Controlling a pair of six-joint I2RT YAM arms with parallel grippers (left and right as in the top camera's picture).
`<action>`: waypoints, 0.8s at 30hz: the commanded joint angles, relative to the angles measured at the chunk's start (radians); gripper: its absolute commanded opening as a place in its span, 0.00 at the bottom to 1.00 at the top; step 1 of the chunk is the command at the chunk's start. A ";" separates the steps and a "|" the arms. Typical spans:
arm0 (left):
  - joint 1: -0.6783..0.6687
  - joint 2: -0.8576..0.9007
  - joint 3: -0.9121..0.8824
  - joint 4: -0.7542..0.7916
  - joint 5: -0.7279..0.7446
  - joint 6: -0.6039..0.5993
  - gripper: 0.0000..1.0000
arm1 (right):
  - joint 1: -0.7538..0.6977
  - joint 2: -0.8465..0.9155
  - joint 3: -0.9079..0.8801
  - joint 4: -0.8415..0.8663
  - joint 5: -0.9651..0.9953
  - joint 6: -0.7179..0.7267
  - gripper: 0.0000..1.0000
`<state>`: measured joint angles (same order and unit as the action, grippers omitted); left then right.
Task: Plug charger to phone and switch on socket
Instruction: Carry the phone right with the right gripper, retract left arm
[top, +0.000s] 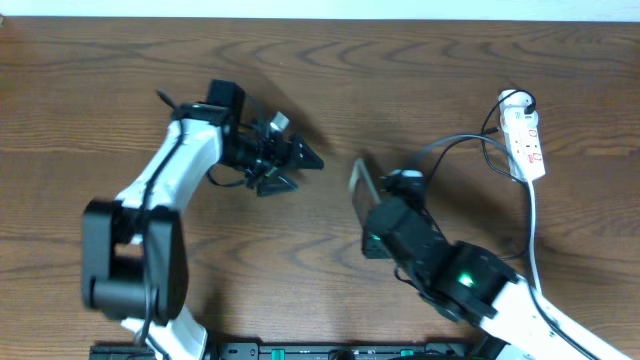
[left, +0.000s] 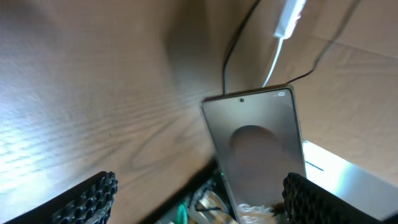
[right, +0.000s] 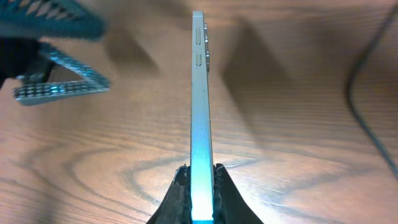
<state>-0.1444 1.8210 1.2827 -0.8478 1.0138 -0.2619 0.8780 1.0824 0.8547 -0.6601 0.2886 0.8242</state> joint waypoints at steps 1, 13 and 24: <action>0.026 -0.130 0.029 0.004 -0.063 0.106 0.87 | -0.008 -0.098 0.008 -0.038 0.035 0.092 0.01; 0.032 -0.620 0.024 -0.105 -0.384 0.191 0.86 | -0.006 -0.377 0.008 -0.282 0.050 0.238 0.01; 0.032 -1.159 -0.129 -0.145 -0.529 0.161 0.86 | 0.002 -0.409 0.007 -0.356 0.013 0.359 0.01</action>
<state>-0.1146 0.7486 1.1976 -0.9905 0.5598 -0.0967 0.8745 0.6800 0.8543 -1.0294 0.2958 1.1275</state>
